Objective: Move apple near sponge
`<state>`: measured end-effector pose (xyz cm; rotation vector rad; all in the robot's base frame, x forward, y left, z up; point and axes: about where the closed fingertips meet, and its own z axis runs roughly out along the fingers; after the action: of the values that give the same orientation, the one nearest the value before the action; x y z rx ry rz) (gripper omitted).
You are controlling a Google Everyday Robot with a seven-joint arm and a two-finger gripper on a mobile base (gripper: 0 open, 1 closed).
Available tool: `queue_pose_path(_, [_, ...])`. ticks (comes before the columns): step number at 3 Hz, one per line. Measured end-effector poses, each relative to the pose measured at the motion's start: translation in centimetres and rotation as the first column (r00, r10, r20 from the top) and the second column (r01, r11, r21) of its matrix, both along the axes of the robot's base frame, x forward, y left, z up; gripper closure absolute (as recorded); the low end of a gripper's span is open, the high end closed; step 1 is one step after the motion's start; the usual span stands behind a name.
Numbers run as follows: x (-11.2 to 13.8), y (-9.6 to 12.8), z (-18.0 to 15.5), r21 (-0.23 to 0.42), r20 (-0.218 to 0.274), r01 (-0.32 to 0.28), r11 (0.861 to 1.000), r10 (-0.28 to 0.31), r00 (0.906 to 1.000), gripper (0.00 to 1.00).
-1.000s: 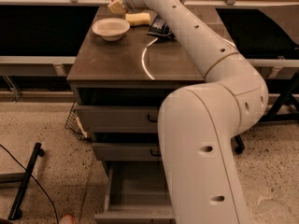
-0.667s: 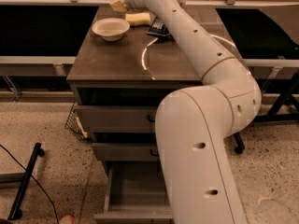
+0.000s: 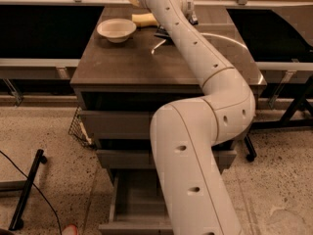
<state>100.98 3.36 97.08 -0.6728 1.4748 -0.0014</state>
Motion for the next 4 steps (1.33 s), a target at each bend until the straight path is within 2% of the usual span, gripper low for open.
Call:
queue_pose_path(1, [1.5,-3.2,0.1,0.029,0.036,0.091,0.995,-0.092,0.9951,1.00])
queue_pose_path(2, [1.5,-3.2,0.4,0.077,0.010,0.100,0.992,-0.101,0.9949,1.00])
queue_pose_path(3, [1.5,-3.2,0.4,0.077,0.010,0.100,0.992,-0.101,0.9949,1.00])
queue_pose_path(4, [1.2,-2.2,-0.6,0.093,-0.033,0.070,0.993,-0.067,0.9972,1.00])
